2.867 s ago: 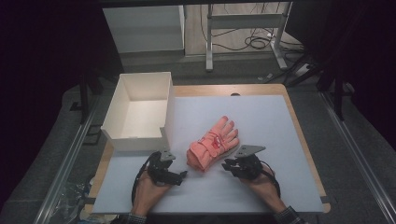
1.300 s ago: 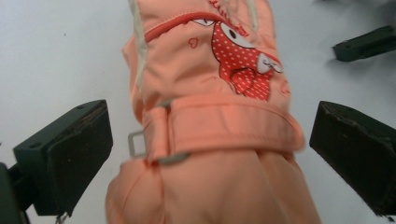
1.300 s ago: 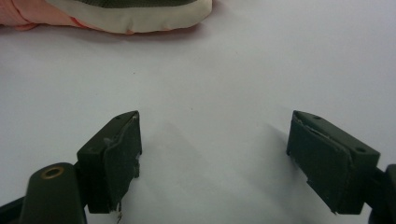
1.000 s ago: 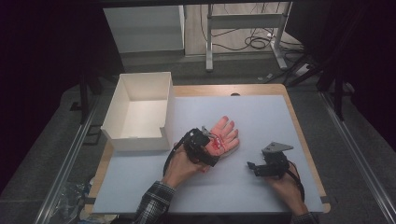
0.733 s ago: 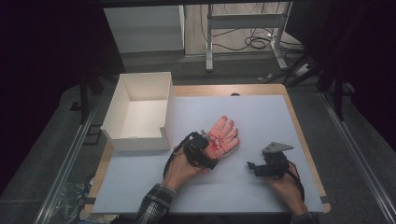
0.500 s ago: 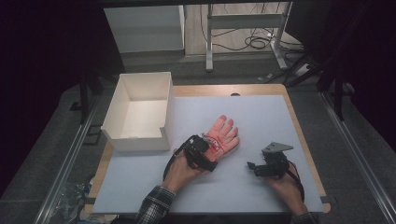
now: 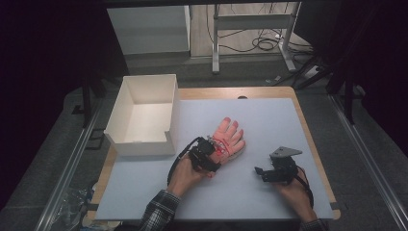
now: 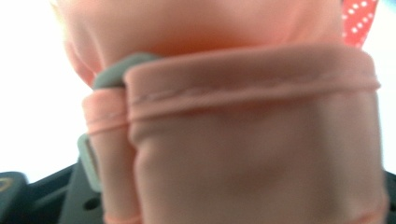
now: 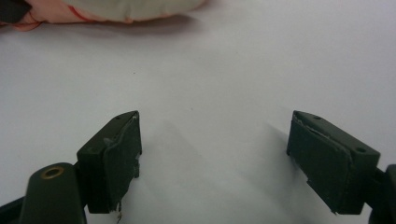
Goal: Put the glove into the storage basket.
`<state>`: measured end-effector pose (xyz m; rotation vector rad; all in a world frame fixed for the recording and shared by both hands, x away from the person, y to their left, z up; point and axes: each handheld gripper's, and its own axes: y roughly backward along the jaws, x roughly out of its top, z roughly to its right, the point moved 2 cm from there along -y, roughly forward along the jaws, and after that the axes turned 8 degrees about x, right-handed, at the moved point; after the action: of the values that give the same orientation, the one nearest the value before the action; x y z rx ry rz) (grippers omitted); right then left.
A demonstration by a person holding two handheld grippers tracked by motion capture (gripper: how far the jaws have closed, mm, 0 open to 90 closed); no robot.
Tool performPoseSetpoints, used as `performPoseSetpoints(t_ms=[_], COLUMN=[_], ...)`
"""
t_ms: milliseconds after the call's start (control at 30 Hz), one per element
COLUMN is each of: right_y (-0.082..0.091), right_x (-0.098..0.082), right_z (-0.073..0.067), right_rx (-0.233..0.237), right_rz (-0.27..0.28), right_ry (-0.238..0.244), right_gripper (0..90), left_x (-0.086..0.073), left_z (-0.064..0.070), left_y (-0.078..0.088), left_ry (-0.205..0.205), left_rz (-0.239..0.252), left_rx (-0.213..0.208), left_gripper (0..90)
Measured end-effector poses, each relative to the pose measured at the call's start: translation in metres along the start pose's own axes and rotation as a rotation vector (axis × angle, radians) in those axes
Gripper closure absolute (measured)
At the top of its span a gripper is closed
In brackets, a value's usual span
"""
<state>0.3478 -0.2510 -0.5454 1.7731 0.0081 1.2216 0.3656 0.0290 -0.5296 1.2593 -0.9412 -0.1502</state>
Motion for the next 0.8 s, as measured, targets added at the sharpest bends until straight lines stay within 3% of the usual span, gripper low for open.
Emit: performPoseSetpoints(t_ms=[100,467,800], right_y=[0.000,0.000,0.000], right_x=[0.000,0.000,0.000], right_z=[0.000,0.000,0.000], right_rx=[0.000,0.000,0.001], right_rz=[0.000,0.000,0.001], right_ry=[0.000,0.000,-0.001], right_gripper=[18.1,18.1,18.1], left_x=[-0.002,0.001,0.017], left_z=[-0.003,-0.004,-0.013], left_y=[0.002,0.010,0.027], left_ry=[0.007,0.011,0.031], left_rz=[0.026,0.045,0.054], left_rx=[-0.019,-0.015,0.016], left_gripper=[46.4,50.1,49.9])
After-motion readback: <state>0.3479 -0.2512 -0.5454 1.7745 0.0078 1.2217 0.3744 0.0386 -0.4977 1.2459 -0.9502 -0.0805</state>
